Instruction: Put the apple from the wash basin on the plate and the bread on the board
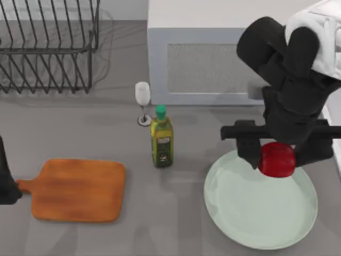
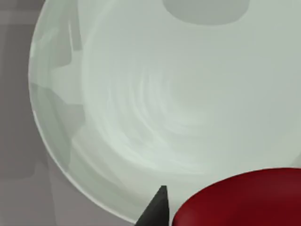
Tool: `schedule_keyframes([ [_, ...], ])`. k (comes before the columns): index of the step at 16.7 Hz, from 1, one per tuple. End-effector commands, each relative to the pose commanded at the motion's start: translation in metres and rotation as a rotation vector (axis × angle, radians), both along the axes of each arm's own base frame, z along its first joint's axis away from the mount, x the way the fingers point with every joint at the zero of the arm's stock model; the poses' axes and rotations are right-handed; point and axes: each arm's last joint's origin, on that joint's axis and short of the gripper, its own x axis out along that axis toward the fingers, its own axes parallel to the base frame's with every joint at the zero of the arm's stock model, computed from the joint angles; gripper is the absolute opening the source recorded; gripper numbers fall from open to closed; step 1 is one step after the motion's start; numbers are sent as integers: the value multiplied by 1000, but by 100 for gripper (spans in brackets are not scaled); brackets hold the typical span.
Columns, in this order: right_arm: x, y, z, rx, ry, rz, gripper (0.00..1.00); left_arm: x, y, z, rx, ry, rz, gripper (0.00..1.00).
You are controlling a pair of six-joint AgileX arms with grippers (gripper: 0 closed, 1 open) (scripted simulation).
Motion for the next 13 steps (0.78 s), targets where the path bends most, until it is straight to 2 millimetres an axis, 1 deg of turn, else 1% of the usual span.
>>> schedule_keyframes([
  [5, 0, 0, 0, 1, -1, 0, 0, 0, 0, 0, 0, 0, 0, 100],
  [13, 0, 0, 0, 1, -1, 0, 60, 0, 0, 0, 0, 0, 0, 100],
])
